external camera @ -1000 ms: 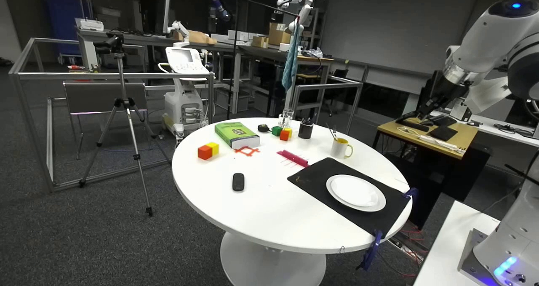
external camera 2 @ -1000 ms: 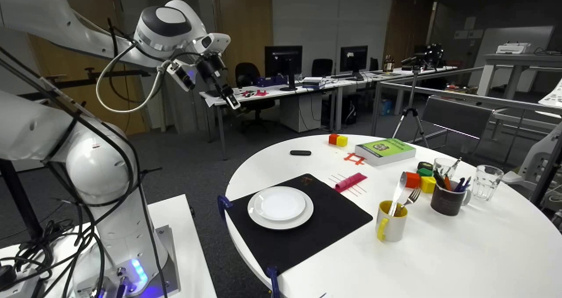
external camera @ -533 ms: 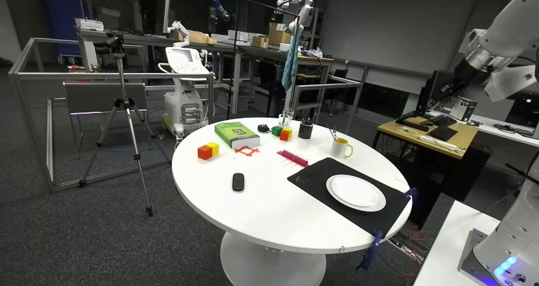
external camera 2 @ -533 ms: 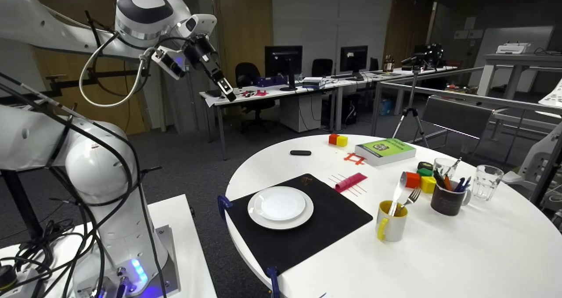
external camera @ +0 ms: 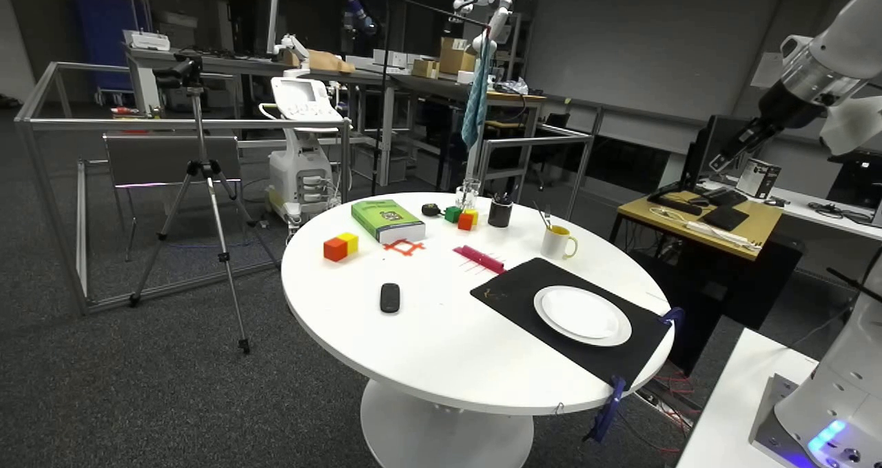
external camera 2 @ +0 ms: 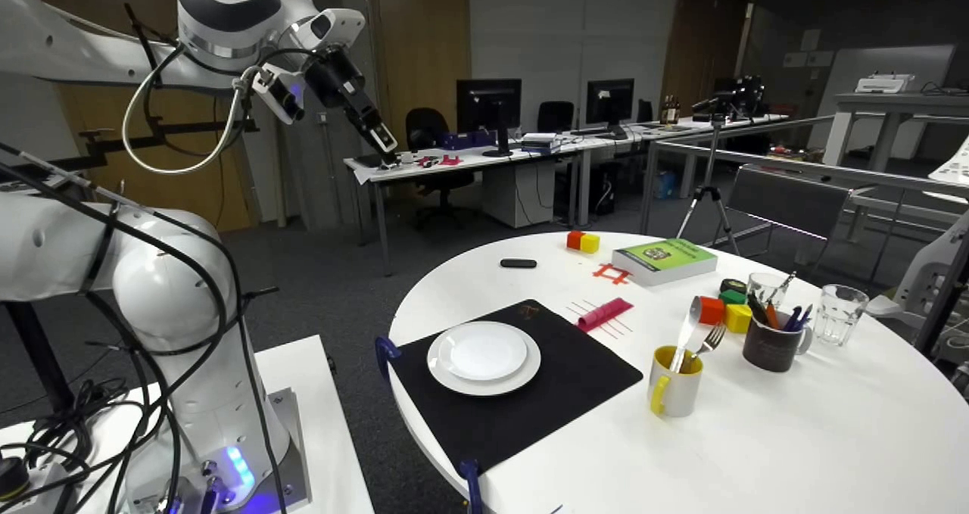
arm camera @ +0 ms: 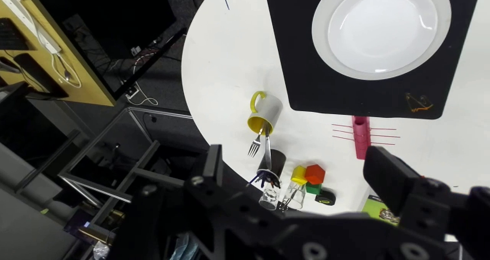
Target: Pick up the smaller white plate and put it on the other white plate
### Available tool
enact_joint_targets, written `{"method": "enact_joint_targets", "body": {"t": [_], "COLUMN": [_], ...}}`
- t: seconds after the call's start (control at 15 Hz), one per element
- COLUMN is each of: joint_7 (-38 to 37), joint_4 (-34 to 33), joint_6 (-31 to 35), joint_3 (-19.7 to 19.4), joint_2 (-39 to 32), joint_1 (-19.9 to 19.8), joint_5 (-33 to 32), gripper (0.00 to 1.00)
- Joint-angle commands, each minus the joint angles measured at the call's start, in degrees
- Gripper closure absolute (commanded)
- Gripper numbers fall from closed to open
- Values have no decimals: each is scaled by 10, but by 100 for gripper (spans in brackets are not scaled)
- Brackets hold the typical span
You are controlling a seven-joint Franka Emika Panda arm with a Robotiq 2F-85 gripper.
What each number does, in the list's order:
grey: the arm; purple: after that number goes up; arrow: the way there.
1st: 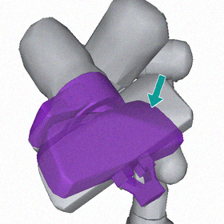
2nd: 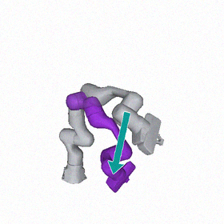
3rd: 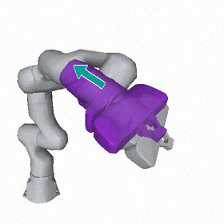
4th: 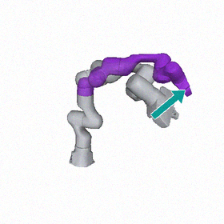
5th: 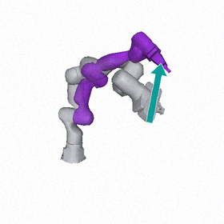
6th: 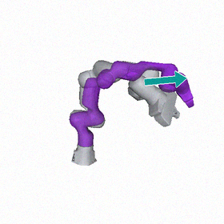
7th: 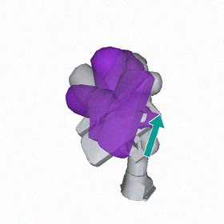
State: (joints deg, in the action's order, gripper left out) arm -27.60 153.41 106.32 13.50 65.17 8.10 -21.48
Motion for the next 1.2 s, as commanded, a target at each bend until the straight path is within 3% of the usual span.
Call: {"method": "enact_joint_targets", "body": {"t": [0.0, 0.13, 0.2, 1.13], "joint_7": [59, 76, 58, 66], "joint_4": [-7, -8, -1, -2], "joint_6": [13, 13, 7, 7], "joint_3": [-18, -27, -4, -10], "joint_2": [9, 8, 6, 6], "joint_1": [-11, -11, -24, -24], "joint_5": [33, 49, 47, 53], "gripper": [0, 0, 0, 0]}}
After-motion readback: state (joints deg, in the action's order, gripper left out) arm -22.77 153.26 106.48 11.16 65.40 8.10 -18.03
